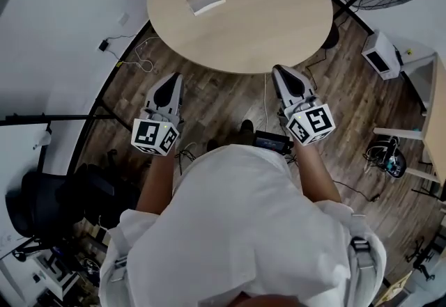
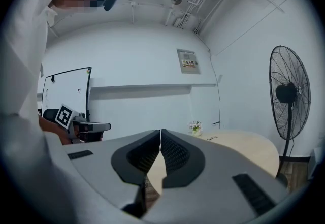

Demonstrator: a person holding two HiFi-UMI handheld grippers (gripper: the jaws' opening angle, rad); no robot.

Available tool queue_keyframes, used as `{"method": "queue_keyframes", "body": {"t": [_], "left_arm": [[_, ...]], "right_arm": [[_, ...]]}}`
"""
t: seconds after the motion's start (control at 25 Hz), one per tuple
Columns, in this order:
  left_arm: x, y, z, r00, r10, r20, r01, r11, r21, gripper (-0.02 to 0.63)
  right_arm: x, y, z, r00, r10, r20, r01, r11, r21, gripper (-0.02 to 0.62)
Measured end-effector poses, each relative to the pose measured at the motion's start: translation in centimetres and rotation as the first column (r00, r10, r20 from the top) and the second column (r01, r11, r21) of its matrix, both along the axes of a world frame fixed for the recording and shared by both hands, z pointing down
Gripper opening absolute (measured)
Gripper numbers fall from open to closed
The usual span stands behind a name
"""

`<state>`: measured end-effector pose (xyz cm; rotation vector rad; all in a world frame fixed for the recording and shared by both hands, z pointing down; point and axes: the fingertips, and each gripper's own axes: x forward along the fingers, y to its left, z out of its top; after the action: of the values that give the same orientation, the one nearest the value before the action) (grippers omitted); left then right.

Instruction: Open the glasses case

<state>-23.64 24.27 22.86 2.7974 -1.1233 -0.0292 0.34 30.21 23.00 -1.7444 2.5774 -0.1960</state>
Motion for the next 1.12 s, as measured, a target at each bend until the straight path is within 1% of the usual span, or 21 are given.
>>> {"method": "queue_keyframes", "body": {"t": [0.12,0.24,0.36,0.44,0.52,0.6,0.8,0.92,1.0,1.12], "left_arm": [[-3.3,0.5,1.2,0.999,-0.046,0.018,0.046,0.999,-0.008,0.013],[-5.9,0.9,2.6,0.996,-0.092,0.004,0.092,0.995,-0.029,0.013],[-7.2,1.2,4.2,0.994,-0.110,0.001,0.110,0.992,-0.057,0.012],[-7.4,1.2,4.7,0.994,-0.105,0.004,0.105,0.992,-0.065,0.012],[-6.8,1.6,4.3,0.996,-0.084,-0.011,0.083,0.994,-0.064,0.012],[-5.7,2.2,3.5,0.999,-0.046,-0.024,0.045,0.998,-0.052,0.013],[-2.5,3.2,1.8,0.999,0.045,-0.003,-0.046,0.999,-0.019,0.012],[-1.0,3.2,1.0,0.998,0.061,-0.025,-0.061,0.998,-0.025,0.012],[-0.3,2.7,0.3,0.997,0.060,-0.042,-0.061,0.998,-0.024,0.012],[0.3,2.2,0.0,0.999,0.045,-0.024,-0.046,0.999,-0.024,0.012]], "right_arm": [[-3.2,0.8,0.4,1.000,-0.007,-0.026,0.006,1.000,-0.021,0.028],[-4.9,1.5,1.3,0.999,0.010,-0.045,-0.012,0.999,-0.049,0.027],[-5.5,2.4,2.3,0.999,0.035,-0.035,-0.038,0.995,-0.090,0.026],[-5.9,2.7,2.7,0.999,0.029,-0.034,-0.033,0.994,-0.108,0.026],[-6.0,3.0,2.5,0.999,0.010,-0.037,-0.014,0.994,-0.104,0.025],[-5.8,3.1,2.3,0.999,-0.001,-0.035,-0.002,0.995,-0.095,0.025],[-5.1,2.2,1.0,1.000,-0.023,-0.013,0.022,0.998,-0.059,0.025],[-4.1,2.2,0.1,0.999,-0.032,-0.010,0.032,0.999,-0.031,0.025],[-2.9,2.2,0.1,1.000,-0.026,-0.010,0.026,0.999,-0.027,0.025],[-1.6,2.4,0.5,1.000,-0.015,0.002,0.015,0.999,-0.033,0.025]]}}
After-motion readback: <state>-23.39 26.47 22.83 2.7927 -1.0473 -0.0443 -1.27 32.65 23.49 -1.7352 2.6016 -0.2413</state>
